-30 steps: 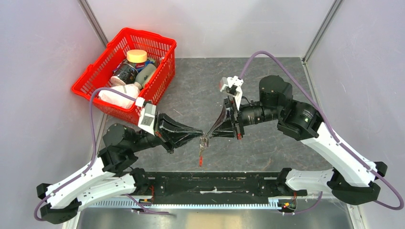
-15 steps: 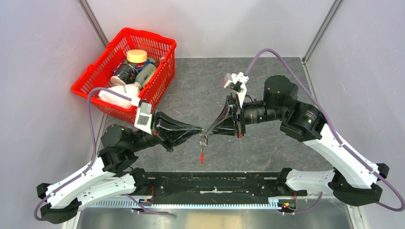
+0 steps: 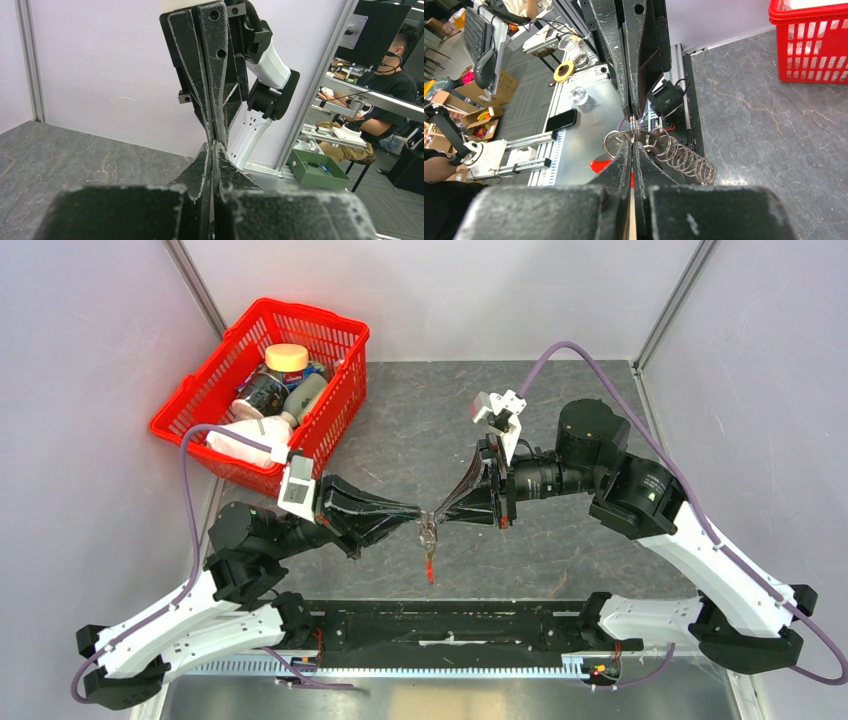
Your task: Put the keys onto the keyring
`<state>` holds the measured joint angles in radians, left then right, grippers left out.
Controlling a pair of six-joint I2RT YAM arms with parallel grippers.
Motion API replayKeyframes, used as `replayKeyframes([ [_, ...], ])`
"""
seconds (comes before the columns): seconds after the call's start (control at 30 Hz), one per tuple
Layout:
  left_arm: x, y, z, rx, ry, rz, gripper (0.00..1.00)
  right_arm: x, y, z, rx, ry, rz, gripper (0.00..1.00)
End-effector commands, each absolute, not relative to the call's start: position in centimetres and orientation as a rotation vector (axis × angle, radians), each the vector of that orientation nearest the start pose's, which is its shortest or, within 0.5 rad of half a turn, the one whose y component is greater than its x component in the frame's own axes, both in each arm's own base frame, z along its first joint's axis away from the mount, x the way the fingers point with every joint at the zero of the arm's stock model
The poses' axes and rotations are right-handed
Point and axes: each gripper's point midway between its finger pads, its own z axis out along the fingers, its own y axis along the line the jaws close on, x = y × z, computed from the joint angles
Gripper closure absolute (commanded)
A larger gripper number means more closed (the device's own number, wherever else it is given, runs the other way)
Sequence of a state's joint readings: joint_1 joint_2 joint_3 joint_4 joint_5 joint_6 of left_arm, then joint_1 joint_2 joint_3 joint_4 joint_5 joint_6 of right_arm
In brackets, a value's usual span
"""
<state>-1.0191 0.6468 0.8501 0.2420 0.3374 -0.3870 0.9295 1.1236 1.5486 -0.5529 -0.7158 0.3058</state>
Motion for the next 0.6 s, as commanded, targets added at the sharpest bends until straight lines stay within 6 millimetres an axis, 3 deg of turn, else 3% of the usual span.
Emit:
replayKeyframes([
  [0.0, 8.08, -25.06, 47.27, 0.634, 0.974, -1.373, 0.98, 6.39, 30.19, 46.60, -1.133, 1.445, 1.517, 1.00],
  [0.57, 8.18, -24.88, 47.39, 0.629, 0.966, -1.360, 0.98, 5.55, 30.44, 45.65, -1.190, 1.469, 1.573, 1.00],
])
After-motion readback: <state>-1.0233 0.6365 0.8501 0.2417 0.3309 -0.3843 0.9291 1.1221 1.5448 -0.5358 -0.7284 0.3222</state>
